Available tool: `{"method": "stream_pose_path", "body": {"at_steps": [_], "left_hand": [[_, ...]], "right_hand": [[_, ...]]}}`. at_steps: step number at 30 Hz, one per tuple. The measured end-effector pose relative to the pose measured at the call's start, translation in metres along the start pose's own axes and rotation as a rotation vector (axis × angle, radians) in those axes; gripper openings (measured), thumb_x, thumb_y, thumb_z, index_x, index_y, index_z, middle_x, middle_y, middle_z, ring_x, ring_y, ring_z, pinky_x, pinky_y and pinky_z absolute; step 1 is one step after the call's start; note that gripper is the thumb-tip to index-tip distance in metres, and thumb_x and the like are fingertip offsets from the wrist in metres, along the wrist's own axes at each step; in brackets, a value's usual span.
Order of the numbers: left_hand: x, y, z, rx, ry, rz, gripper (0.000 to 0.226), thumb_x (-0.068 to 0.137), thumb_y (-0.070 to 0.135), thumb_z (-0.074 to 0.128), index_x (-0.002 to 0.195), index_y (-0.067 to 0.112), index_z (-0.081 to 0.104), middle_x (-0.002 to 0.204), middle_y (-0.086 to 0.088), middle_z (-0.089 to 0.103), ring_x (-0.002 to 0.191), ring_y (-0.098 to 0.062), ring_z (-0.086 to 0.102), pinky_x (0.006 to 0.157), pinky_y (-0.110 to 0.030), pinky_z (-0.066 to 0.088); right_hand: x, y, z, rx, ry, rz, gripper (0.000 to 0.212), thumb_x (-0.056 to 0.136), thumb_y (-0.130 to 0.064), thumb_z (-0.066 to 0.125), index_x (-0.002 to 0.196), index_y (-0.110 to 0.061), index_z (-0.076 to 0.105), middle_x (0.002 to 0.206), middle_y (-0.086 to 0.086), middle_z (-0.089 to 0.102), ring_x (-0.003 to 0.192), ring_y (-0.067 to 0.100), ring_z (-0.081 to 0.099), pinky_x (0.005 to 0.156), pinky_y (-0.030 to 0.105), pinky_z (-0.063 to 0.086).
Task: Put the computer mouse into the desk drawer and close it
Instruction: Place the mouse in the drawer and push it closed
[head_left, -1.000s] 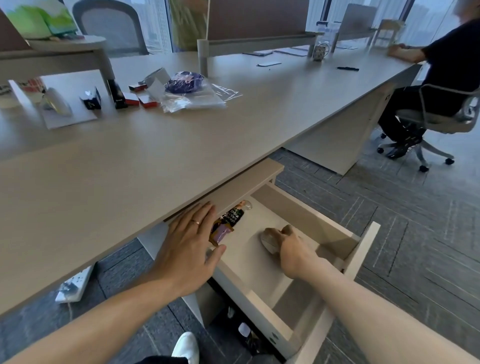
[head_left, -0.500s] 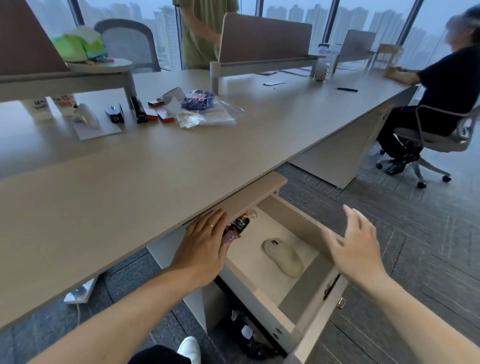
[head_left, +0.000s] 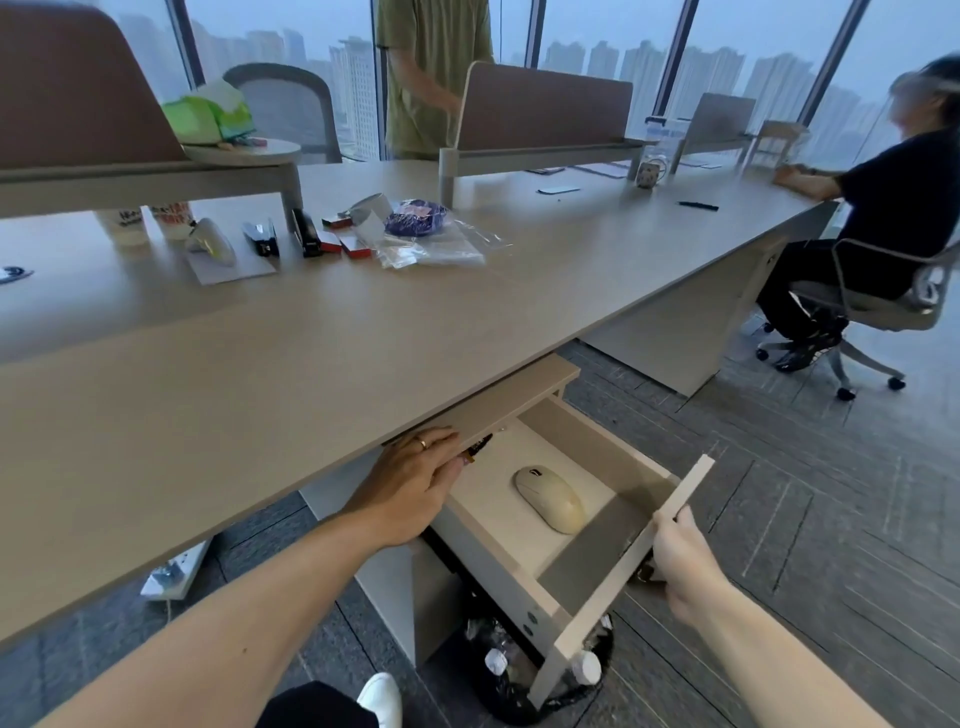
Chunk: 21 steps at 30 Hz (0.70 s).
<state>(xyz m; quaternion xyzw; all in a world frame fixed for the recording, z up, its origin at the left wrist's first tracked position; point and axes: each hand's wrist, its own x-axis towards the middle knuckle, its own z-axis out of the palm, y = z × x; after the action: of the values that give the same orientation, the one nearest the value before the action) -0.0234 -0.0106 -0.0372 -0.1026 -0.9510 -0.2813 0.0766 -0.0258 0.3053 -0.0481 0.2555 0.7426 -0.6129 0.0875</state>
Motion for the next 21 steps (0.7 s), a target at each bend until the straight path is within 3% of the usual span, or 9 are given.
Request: {"method": "stream_pose_path", "body": {"at_steps": [4,8,13,17,21], "left_hand": [[0.001,-0.008,0.003,0.027,0.016,0.033,0.045,0.105,0.023,0.031,0.147,0.019,0.044,0.152,0.005,0.043,0.138,-0.010,0.036,0.115,-0.030,0.027],[0.002,-0.016,0.003,-0.014,0.007,0.072,0.049,0.100,0.009,0.035,0.147,0.020,0.044,0.151,0.007,0.044,0.138,-0.007,0.037,0.116,-0.034,0.030],[0.001,-0.015,0.003,-0.017,-0.014,0.077,0.050,0.101,0.030,0.028,0.149,0.021,0.040,0.154,0.008,0.040,0.141,-0.002,0.031,0.117,-0.036,0.027],[-0.001,-0.013,0.003,-0.014,0.003,0.079,0.052,0.100,0.039,0.036,0.150,0.023,0.040,0.155,0.011,0.038,0.142,0.000,0.027,0.117,-0.033,0.023],[-0.001,-0.014,0.003,0.008,0.032,0.105,0.054,0.097,0.037,0.049,0.149,0.024,0.040,0.154,0.012,0.039,0.142,-0.001,0.027,0.115,-0.024,0.019]], "right_hand": [[0.009,-0.014,0.031,0.055,-0.063,0.019,0.044,0.103,-0.035,0.031,0.147,-0.037,0.026,0.134,0.009,0.051,0.113,0.037,0.055,0.071,0.057,0.060],[0.020,-0.031,0.067,0.076,-0.107,0.005,0.028,0.104,-0.037,0.030,0.131,-0.036,0.034,0.130,0.006,0.048,0.105,0.033,0.052,0.076,0.065,0.056],[0.031,-0.049,0.108,0.115,-0.135,0.054,0.053,0.103,-0.038,0.035,0.152,-0.042,0.016,0.155,0.005,0.033,0.134,0.039,0.040,0.076,0.068,0.055],[0.045,-0.058,0.134,0.131,-0.187,0.059,0.050,0.102,-0.042,0.038,0.148,-0.045,0.022,0.156,0.006,0.034,0.134,0.040,0.040,0.066,0.068,0.057],[0.051,-0.065,0.154,0.166,-0.210,0.049,0.055,0.103,-0.039,0.036,0.153,-0.044,0.015,0.159,0.004,0.030,0.137,0.039,0.038,0.067,0.068,0.056]]}}
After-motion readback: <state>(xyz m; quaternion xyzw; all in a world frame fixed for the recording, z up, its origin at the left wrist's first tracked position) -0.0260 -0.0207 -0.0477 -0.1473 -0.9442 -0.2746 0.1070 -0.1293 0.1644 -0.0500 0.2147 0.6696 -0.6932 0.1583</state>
